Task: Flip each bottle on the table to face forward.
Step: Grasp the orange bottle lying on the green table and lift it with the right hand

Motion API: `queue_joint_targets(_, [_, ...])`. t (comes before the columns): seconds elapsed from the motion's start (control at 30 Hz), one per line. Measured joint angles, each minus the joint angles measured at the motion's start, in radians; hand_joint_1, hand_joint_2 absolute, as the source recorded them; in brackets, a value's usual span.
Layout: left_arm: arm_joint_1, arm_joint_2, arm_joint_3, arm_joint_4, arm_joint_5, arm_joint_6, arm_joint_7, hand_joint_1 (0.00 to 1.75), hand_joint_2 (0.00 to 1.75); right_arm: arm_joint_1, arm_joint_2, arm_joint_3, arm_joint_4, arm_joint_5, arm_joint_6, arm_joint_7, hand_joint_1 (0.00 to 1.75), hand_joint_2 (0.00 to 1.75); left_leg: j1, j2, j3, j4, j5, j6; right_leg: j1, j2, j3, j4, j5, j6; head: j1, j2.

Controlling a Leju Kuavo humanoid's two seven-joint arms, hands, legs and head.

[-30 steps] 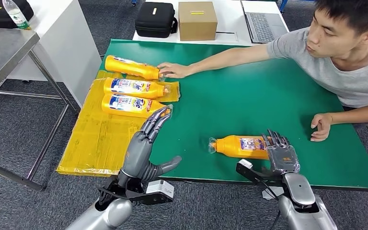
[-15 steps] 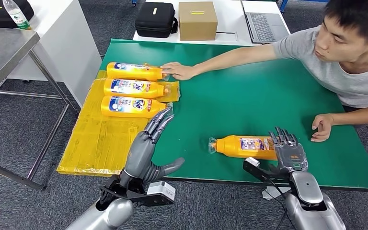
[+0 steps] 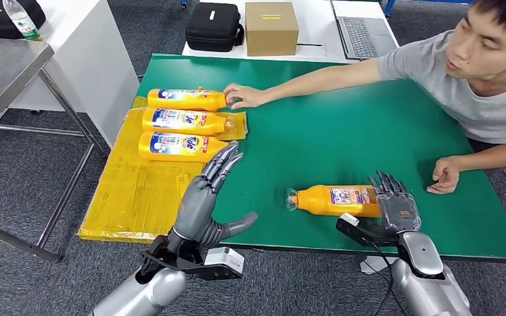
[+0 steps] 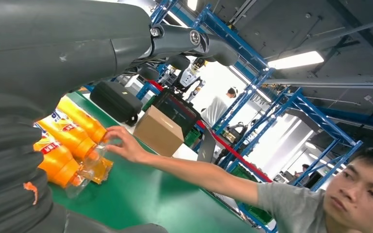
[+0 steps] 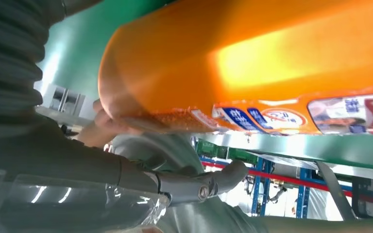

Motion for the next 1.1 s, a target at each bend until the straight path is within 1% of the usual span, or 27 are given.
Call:
queue_joint_targets(0.17, [-0.011,-0.008,-0.006,0.011,0.028,0.002,-0.012,0.0,1.75,-0.051,0.009,0.012,0.093,-0.018,0.006,-0.015,0.0,1.75,0.0,0.001,0.001,0.0,0.0,0.0,0.0,0.001,0.0,0.0,0.0,0.0,0.0,0.0])
queue_joint_targets(0.23, [-0.017,-0.01,-0.009,0.016,0.043,0.002,-0.017,0.0,1.75,-0.07,0.011,0.019,0.12,-0.027,0.032,-0.013,0.0,1.75,0.0,0.002,0.003,0.0,0.0,0.0,0.0,0.002,0.001,0.0,0.0,0.0,0.0,0.0])
queue_joint_targets(0.27, [-0.02,-0.012,-0.011,0.019,0.053,0.002,-0.021,0.0,1.75,-0.081,0.012,0.023,0.131,-0.033,0.057,-0.012,0.41,1.75,0.0,0.003,0.005,0.0,-0.001,0.0,0.0,0.004,0.002,0.0,0.001,-0.001,0.0,0.0])
queue_joint_targets(0.37, [-0.029,-0.014,-0.018,0.026,0.076,0.001,-0.029,0.0,1.75,-0.113,0.01,0.039,0.162,-0.056,0.148,-0.017,1.71,1.75,0.0,0.007,0.009,0.0,-0.002,-0.001,0.0,0.008,0.004,-0.001,0.002,-0.003,0.0,0.0])
queue_joint_targets(0.43, [-0.033,-0.016,-0.022,0.031,0.083,0.001,-0.033,0.0,1.75,-0.123,0.005,0.049,0.18,-0.07,0.182,-0.038,1.75,1.75,0.0,0.008,0.01,0.0,-0.002,-0.001,0.0,0.009,0.005,-0.001,0.002,-0.003,0.0,0.0])
queue_joint_targets(0.6, [-0.035,-0.02,-0.029,0.041,0.087,-0.003,-0.04,0.0,1.75,-0.139,-0.008,0.066,0.216,-0.098,0.203,-0.08,1.75,1.75,0.0,0.007,0.012,0.0,0.001,0.001,0.0,0.009,0.007,-0.001,0.005,-0.002,0.0,0.0])
queue_joint_targets(0.87, [-0.044,-0.033,-0.038,0.055,0.102,-0.016,-0.056,0.0,1.75,-0.163,-0.034,0.098,0.243,-0.124,0.257,-0.098,1.75,1.75,0.0,0.007,0.013,0.0,0.001,0.002,0.001,0.008,0.008,-0.001,0.004,-0.001,0.0,0.0])
queue_joint_targets(1.1, [-0.055,-0.037,-0.044,0.062,0.104,-0.018,-0.059,0.0,1.75,-0.165,-0.045,0.111,0.246,-0.135,0.261,-0.112,1.75,1.75,0.0,0.007,0.013,0.0,0.001,0.002,0.0,0.008,0.009,-0.001,0.004,-0.001,0.0,0.0])
